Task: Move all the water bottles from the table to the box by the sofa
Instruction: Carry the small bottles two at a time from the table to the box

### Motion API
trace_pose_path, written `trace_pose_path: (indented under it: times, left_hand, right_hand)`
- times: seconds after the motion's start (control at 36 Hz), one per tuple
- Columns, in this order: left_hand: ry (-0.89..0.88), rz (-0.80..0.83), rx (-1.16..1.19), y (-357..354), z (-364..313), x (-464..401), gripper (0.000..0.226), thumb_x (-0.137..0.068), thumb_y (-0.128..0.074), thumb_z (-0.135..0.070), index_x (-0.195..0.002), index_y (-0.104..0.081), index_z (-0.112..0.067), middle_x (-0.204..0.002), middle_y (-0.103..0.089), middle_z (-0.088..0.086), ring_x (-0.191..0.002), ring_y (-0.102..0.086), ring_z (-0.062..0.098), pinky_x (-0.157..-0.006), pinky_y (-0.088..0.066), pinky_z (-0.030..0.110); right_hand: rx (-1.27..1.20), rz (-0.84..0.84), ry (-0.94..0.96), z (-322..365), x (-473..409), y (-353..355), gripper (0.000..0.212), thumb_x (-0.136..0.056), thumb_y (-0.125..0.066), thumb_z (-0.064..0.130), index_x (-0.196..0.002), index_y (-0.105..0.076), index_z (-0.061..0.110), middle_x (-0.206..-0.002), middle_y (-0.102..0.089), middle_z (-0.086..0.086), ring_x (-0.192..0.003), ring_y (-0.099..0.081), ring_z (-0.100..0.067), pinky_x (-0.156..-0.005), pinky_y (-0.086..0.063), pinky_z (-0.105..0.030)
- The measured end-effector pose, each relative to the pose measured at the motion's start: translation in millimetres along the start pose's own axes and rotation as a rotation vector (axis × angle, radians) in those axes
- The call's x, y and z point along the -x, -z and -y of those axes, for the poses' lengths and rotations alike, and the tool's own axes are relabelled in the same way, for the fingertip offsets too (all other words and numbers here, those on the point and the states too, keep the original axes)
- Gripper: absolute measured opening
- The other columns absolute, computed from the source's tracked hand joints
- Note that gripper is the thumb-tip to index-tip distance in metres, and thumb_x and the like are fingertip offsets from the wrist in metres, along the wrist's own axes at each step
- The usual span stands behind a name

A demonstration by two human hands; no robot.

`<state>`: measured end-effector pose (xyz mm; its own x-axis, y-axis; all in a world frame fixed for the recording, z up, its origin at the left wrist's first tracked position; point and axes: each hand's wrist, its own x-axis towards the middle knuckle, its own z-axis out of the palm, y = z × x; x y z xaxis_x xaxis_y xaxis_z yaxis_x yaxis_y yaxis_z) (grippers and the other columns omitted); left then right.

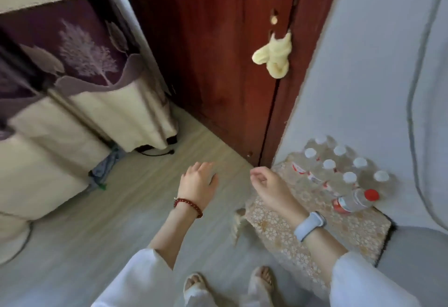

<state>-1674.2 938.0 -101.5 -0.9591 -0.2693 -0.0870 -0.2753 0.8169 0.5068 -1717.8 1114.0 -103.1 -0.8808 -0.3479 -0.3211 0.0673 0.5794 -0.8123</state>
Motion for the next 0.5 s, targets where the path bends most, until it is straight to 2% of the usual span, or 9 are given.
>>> trace_pose_path:
  times: [0.06, 0.11, 0.17, 0.22, 0.28, 0.33, 0.44, 0.5]
  left_hand:
    - [0.069, -0.092, -0.003, 32, 40, 22, 0.028, -0.089, -0.052, -0.022, -0.115, -0.059, -0.011, -0.111, -0.061, 0.013, -0.108, -0.053, 0.033, -0.089, -0.042, 0.041]
    - [0.121, -0.174, -0.056, 64, 86, 51, 0.031, -0.090, -0.052, -0.026, -0.119, -0.056, -0.016, -0.115, -0.061, 0.009, -0.109, -0.053, 0.030, -0.089, -0.038, 0.038]
    - [0.183, -0.246, -0.091, 94, 135, 83, 0.033, -0.090, -0.052, -0.028, -0.120, -0.056, -0.017, -0.118, -0.060, 0.006, -0.111, -0.052, 0.029, -0.089, -0.037, 0.037]
    - [0.280, -0.305, -0.096, 123, 188, 119, 0.033, -0.089, -0.052, -0.030, -0.120, -0.056, -0.019, -0.122, -0.059, 0.004, -0.115, -0.050, 0.028, -0.091, -0.036, 0.037]
    - [0.395, -0.355, -0.092, 149, 245, 161, 0.034, -0.089, -0.051, -0.032, -0.121, -0.055, -0.019, -0.125, -0.057, 0.003, -0.118, -0.048, 0.026, -0.093, -0.034, 0.037]
    - [0.493, -0.406, -0.091, 175, 300, 208, 0.036, -0.089, -0.052, -0.033, -0.122, -0.054, -0.019, -0.126, -0.055, 0.002, -0.120, -0.047, 0.025, -0.094, -0.034, 0.037]
    - [0.704, -0.501, -0.066, 219, 397, 308, 0.037, -0.089, -0.053, -0.034, -0.121, -0.055, -0.016, -0.123, -0.057, 0.006, -0.116, -0.050, 0.027, -0.092, -0.037, 0.039]
    - [0.808, -0.542, -0.030, 240, 437, 357, 0.041, -0.088, -0.050, -0.038, -0.120, -0.056, -0.014, -0.120, -0.058, 0.009, -0.113, -0.052, 0.030, -0.093, -0.041, 0.041]
  right_hand:
    - [0.043, 0.055, 0.053, 33, -2, -36, 0.026, -0.094, -0.046, 0.024, -0.115, -0.057, 0.015, -0.107, -0.062, -0.002, -0.099, -0.058, -0.014, -0.084, -0.046, -0.024]
    - [0.084, 0.124, 0.143, 71, 0, -81, 0.025, -0.093, -0.047, 0.019, -0.113, -0.059, 0.010, -0.099, -0.062, -0.004, -0.089, -0.057, -0.013, -0.069, -0.041, -0.009]
    - [0.114, 0.195, 0.229, 108, 6, -132, 0.023, -0.093, -0.048, 0.013, -0.110, -0.060, 0.004, -0.093, -0.061, -0.006, -0.083, -0.054, -0.012, -0.060, -0.038, -0.003]
    - [0.149, 0.279, 0.284, 141, 15, -190, 0.022, -0.092, -0.049, 0.012, -0.109, -0.060, 0.005, -0.094, -0.061, -0.005, -0.085, -0.054, -0.012, -0.069, -0.041, -0.009]
    - [0.185, 0.372, 0.320, 171, 30, -255, 0.021, -0.091, -0.049, 0.013, -0.108, -0.060, 0.007, -0.095, -0.061, -0.002, -0.089, -0.055, -0.013, -0.085, -0.045, -0.024]
    - [0.215, 0.457, 0.361, 201, 48, -323, 0.021, -0.090, -0.050, 0.014, -0.107, -0.060, 0.008, -0.095, -0.061, -0.004, -0.091, -0.056, -0.017, -0.090, -0.047, -0.033]
    - [0.321, 0.653, 0.464, 263, 97, -452, 0.025, -0.091, -0.049, 0.018, -0.114, -0.058, 0.010, -0.103, -0.062, -0.004, -0.098, -0.057, -0.019, -0.086, -0.041, -0.023]
    - [0.370, 0.746, 0.518, 290, 124, -509, 0.027, -0.092, -0.048, 0.018, -0.116, -0.057, 0.009, -0.110, -0.064, -0.008, -0.104, -0.058, -0.022, -0.086, -0.040, -0.022]
